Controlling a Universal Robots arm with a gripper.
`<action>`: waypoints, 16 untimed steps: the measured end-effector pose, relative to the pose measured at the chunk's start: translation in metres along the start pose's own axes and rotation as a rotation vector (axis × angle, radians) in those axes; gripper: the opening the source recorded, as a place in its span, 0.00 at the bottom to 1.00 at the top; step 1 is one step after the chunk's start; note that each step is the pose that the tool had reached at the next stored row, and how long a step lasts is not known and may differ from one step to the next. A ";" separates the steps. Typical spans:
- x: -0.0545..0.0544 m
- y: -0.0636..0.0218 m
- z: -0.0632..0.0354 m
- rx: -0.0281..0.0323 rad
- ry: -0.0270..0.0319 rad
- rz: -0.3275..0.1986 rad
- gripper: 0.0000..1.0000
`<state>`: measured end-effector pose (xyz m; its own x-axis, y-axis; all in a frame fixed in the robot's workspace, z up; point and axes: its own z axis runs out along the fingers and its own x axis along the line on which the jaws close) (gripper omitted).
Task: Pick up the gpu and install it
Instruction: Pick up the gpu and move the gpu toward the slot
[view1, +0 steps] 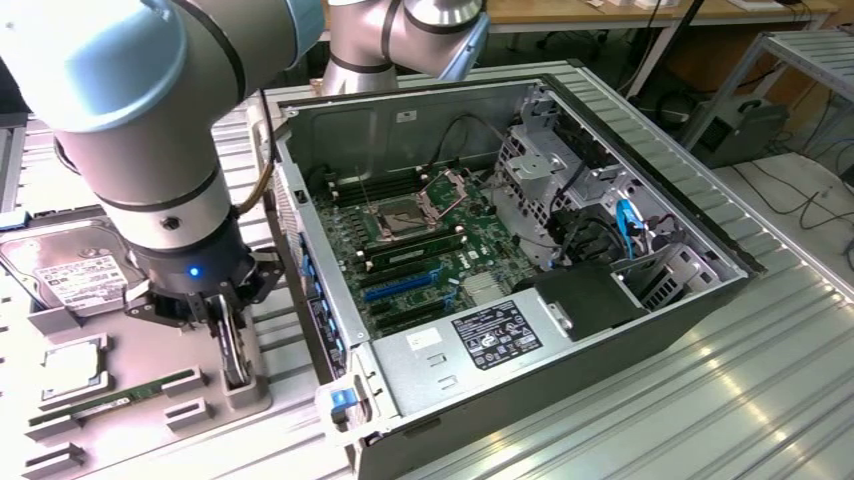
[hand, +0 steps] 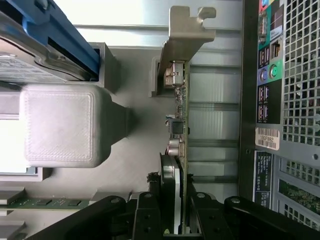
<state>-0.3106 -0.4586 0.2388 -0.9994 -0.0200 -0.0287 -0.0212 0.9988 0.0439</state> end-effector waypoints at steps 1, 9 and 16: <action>0.000 0.0002 -0.0046 0.0000 0.0001 0.000 0.28; -0.001 0.0018 -0.0408 -0.0001 0.0000 0.000 0.28; -0.003 0.0030 -0.0683 0.0000 0.0001 0.000 0.28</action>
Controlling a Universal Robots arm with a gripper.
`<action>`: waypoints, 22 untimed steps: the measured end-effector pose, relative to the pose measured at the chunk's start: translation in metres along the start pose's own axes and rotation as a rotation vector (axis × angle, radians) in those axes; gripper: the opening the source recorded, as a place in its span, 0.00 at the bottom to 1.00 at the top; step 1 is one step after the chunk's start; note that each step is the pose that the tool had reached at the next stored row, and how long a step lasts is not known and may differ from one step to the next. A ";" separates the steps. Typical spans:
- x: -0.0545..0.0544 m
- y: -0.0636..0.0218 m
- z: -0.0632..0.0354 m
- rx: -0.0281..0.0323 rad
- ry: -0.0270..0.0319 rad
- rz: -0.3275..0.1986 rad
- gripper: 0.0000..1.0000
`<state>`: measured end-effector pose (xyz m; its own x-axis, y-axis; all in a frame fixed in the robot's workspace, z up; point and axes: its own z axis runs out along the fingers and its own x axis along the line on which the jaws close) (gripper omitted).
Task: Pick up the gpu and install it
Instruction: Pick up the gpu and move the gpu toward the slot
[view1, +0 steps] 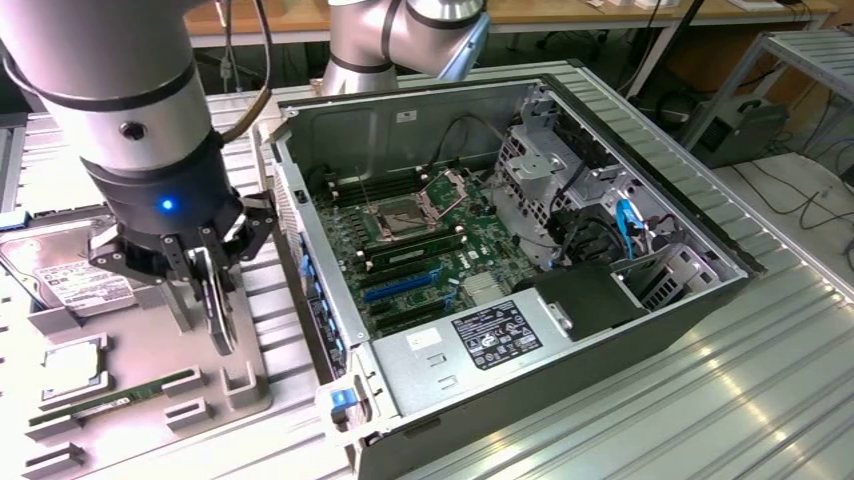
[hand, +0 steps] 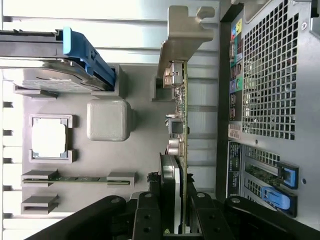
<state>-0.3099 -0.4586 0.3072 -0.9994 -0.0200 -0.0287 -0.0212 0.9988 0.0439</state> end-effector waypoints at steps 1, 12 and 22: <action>-0.001 0.0000 -0.0018 -0.0001 0.0000 0.000 0.28; -0.001 0.0012 -0.0262 0.0000 0.0000 0.000 0.28; -0.002 0.0017 -0.0387 0.0000 -0.0001 0.000 0.28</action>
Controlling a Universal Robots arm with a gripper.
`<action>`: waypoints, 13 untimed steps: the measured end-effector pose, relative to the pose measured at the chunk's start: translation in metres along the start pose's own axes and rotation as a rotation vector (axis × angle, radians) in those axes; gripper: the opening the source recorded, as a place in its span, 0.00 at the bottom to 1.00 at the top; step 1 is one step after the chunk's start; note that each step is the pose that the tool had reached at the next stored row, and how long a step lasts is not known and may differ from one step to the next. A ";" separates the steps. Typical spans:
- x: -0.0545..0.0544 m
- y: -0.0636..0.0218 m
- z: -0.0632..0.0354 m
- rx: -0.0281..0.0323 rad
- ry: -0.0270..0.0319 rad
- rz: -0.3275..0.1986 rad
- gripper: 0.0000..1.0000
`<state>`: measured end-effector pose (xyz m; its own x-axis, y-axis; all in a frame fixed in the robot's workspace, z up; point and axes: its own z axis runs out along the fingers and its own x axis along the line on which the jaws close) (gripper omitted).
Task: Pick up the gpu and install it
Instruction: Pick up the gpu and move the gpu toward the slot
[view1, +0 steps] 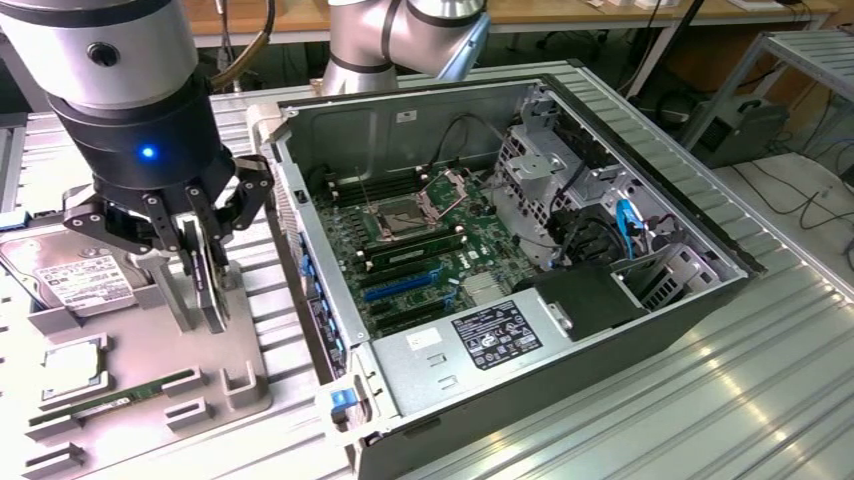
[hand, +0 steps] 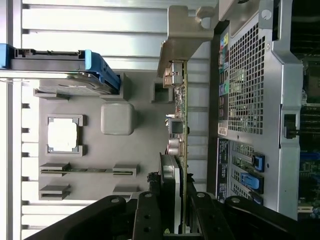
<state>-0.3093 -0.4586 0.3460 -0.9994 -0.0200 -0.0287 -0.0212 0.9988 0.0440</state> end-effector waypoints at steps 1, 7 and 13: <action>0.000 0.0000 -0.0006 -0.0001 -0.0001 0.000 0.28; 0.000 0.0008 -0.0078 0.0000 0.0000 0.000 0.28; -0.001 0.0013 -0.0148 0.0002 0.0001 0.000 0.28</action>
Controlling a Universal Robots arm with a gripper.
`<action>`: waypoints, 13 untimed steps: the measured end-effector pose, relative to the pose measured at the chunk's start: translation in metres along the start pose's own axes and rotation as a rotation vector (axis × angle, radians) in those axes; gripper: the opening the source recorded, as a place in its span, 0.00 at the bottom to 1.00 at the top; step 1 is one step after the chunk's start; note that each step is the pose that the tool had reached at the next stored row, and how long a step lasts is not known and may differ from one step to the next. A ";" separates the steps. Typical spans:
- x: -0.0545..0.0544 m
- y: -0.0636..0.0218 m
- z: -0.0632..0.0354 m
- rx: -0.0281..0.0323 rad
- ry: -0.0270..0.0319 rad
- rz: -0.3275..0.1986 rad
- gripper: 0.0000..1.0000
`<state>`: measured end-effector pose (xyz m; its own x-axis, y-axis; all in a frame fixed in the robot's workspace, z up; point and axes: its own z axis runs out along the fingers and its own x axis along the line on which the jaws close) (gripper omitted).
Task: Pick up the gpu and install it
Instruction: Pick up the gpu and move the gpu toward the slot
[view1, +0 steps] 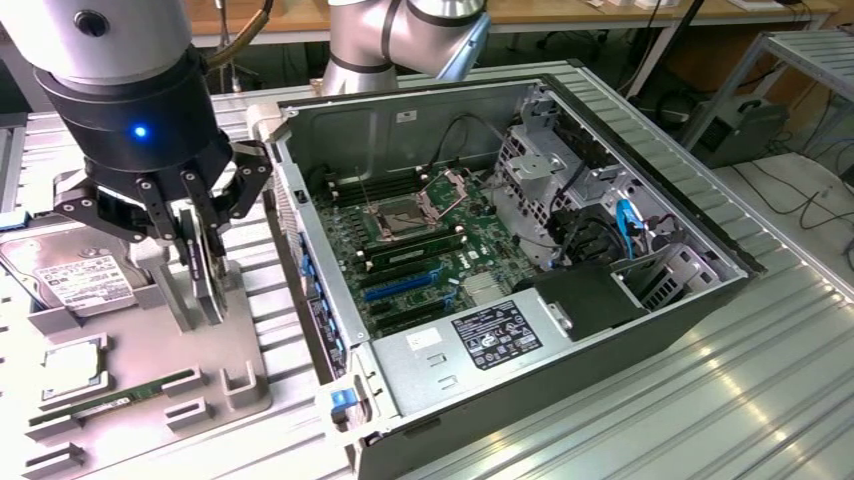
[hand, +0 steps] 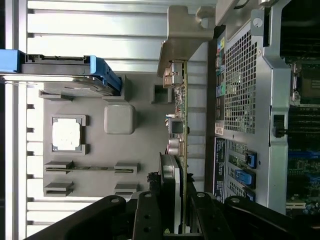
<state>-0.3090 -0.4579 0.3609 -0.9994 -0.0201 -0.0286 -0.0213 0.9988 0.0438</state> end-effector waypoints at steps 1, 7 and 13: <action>0.000 0.0000 -0.0010 -0.0001 -0.0001 0.000 0.28; 0.000 0.0007 -0.0143 -0.0002 -0.0001 0.000 0.28; -0.001 0.0013 -0.0293 -0.0002 -0.0001 0.000 0.28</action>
<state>-0.3090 -0.4579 0.3902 -0.9994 -0.0200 -0.0287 -0.0212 0.9988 0.0440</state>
